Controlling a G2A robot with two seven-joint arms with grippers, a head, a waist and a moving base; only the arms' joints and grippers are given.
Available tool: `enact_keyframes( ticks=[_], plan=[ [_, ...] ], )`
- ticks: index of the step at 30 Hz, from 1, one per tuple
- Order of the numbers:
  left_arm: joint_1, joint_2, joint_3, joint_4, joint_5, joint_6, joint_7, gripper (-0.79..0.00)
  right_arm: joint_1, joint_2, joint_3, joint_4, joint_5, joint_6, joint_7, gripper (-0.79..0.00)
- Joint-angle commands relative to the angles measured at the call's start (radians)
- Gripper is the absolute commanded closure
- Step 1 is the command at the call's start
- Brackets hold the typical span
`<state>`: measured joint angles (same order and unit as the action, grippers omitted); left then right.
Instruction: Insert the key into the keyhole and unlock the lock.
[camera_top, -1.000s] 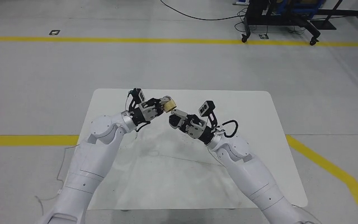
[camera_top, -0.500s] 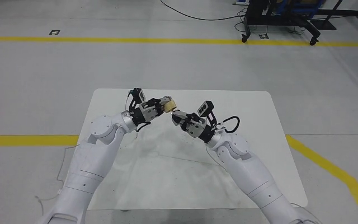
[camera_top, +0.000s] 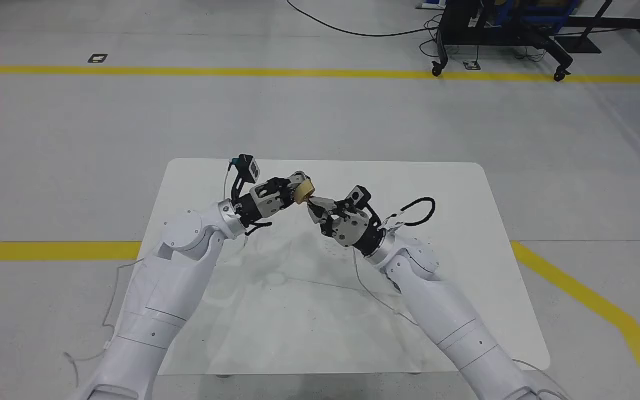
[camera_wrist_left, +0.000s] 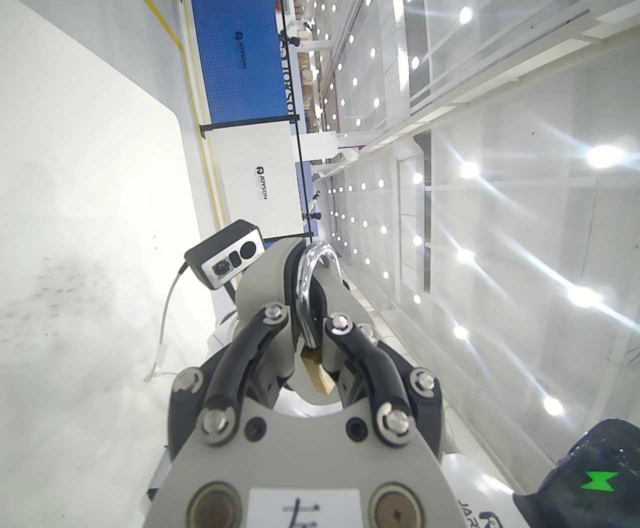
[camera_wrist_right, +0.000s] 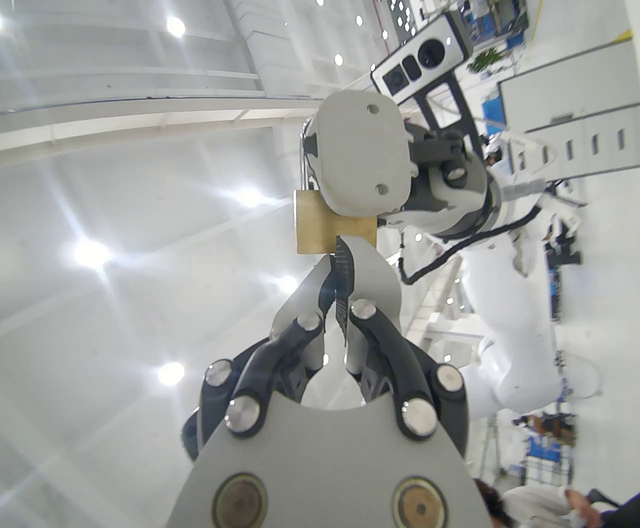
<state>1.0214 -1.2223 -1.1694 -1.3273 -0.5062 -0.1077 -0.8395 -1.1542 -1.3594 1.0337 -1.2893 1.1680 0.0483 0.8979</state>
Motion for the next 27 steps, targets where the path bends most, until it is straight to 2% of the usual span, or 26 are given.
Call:
enact_keyframes(
  ticks=[1,8,11,12,13,14,15,19,22,27],
  plan=[
    [0.006,0.001,0.0,-0.009,0.023,-0.02,0.012,0.0,0.007,-0.003,0.002,0.022,0.056,0.036,0.045,0.0],
    [0.025,0.003,-0.004,-0.034,0.079,-0.063,0.062,0.0,0.024,-0.01,0.008,0.073,0.102,0.069,0.087,0.0],
    [0.032,0.003,-0.009,-0.041,0.089,-0.075,0.08,0.0,0.022,-0.01,0.017,0.076,0.081,0.04,0.083,-0.022],
    [0.034,0.003,-0.011,-0.043,0.09,-0.077,0.088,0.0,0.02,-0.009,0.02,0.074,0.072,0.034,0.084,-0.139],
    [0.036,0.003,-0.014,-0.045,0.09,-0.079,0.096,0.0,0.018,-0.007,0.025,0.071,0.057,0.024,0.082,-0.32],
    [0.037,0.003,-0.016,-0.046,0.092,-0.08,0.106,0.0,0.016,-0.005,0.031,0.067,0.031,0.008,0.076,-0.422],
    [0.039,0.003,-0.018,-0.048,0.094,-0.08,0.116,0.0,0.01,-0.003,0.038,0.061,0.014,-0.005,0.069,-0.773],
    [0.043,0.004,-0.025,-0.053,0.117,-0.078,0.146,0.0,-0.023,0.011,0.078,0.026,-0.079,-0.067,0.032,-0.785],
    [0.04,0.007,-0.018,-0.057,0.193,-0.077,0.157,0.0,-0.076,0.028,0.138,-0.042,-0.272,-0.227,-0.121,-0.785],
    [0.046,0.008,0.015,-0.077,0.358,-0.068,0.218,0.0,-0.25,0.063,0.284,-0.271,-0.551,-0.394,-0.303,-0.785]
  ],
)
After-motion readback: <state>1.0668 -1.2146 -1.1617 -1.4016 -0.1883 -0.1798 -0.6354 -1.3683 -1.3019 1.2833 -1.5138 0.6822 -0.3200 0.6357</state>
